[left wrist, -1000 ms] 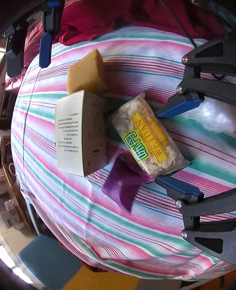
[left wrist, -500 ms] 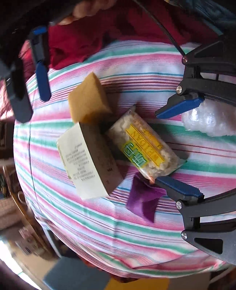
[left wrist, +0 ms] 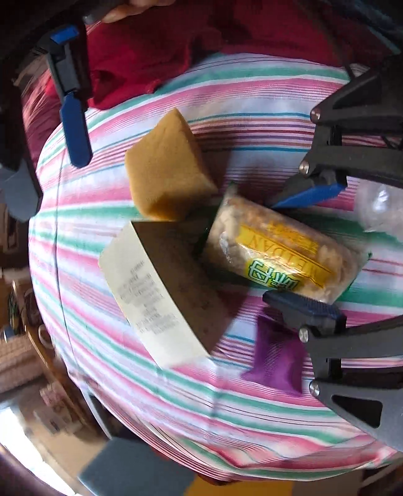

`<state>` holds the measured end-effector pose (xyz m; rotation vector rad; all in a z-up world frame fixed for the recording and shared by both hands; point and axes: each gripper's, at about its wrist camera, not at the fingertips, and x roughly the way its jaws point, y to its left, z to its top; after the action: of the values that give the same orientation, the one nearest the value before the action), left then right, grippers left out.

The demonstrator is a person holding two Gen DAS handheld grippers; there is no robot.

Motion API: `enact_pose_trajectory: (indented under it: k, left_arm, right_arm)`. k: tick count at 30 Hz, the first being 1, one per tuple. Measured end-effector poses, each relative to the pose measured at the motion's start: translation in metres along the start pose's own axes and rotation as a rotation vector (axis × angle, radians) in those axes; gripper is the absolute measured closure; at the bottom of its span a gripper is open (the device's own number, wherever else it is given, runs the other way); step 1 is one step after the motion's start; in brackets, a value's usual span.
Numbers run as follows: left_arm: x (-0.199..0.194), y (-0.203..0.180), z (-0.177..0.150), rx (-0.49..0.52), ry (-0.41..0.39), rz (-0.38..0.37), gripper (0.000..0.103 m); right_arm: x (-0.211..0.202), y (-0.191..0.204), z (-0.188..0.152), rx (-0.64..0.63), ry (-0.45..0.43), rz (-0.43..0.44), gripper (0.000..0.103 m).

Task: Organize objects
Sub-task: 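Grasp a second WEIDAN cracker packet with the left tool, then grasp the white printed box with the right tool while left holds the packet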

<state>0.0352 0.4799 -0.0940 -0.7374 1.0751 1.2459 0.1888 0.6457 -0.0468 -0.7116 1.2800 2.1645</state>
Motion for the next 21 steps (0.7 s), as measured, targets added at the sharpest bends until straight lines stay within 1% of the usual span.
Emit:
enact_pose_trajectory:
  k: [3,6,8,9,10,11,12,13,14,15,17,18,21]
  left_arm:
    - [-0.014,0.009,-0.019,-0.088,-0.027,0.015,0.066]
    - [-0.036,0.022,-0.048,-0.202,-0.076,0.044,0.067]
    - [-0.053,0.03,-0.073,-0.31,-0.118,0.067,0.067]
    - [-0.062,0.037,-0.086,-0.379,-0.14,0.077,0.067]
    - [-0.069,0.038,-0.093,-0.465,-0.165,0.079,0.067]
    - [-0.075,0.041,-0.097,-0.529,-0.184,0.081,0.067]
    - [-0.082,0.046,-0.111,-0.595,-0.202,0.086,0.067]
    - [-0.086,0.045,-0.129,-0.666,-0.204,0.095,0.067]
    - [-0.08,0.048,-0.128,-0.709,-0.195,0.1,0.067]
    - [-0.081,0.044,-0.145,-0.749,-0.172,0.119,0.067]
    - [-0.081,0.03,-0.168,-0.757,-0.114,0.163,0.067]
    - [-0.074,0.029,-0.165,-0.751,-0.097,0.176,0.067]
    - [-0.074,0.0,-0.165,-0.678,-0.083,0.278,0.067]
  right_arm:
    - [-0.001,0.0,0.0,-0.001,-0.001,-0.002,0.028]
    - [-0.001,-0.001,0.0,0.003,-0.003,-0.007,0.028]
    - [-0.001,-0.002,0.0,0.006,-0.003,-0.014,0.027]
    - [-0.001,-0.002,0.0,0.007,-0.003,-0.019,0.027]
    - [-0.001,-0.002,-0.001,0.005,-0.001,-0.023,0.027]
    - [0.0,-0.001,-0.001,0.003,0.0,-0.027,0.027]
    - [0.001,-0.001,-0.001,-0.001,0.003,-0.034,0.027]
    - [0.002,0.0,-0.001,-0.005,0.007,-0.041,0.027]
    - [0.003,0.001,-0.001,-0.01,0.013,-0.051,0.027]
    - [0.004,0.002,-0.002,-0.015,0.017,-0.056,0.027]
    - [0.007,0.003,-0.003,-0.026,0.03,-0.065,0.027]
    - [0.009,0.005,-0.004,-0.035,0.039,-0.073,0.027]
    - [0.013,0.009,-0.007,-0.063,0.051,-0.098,0.027]
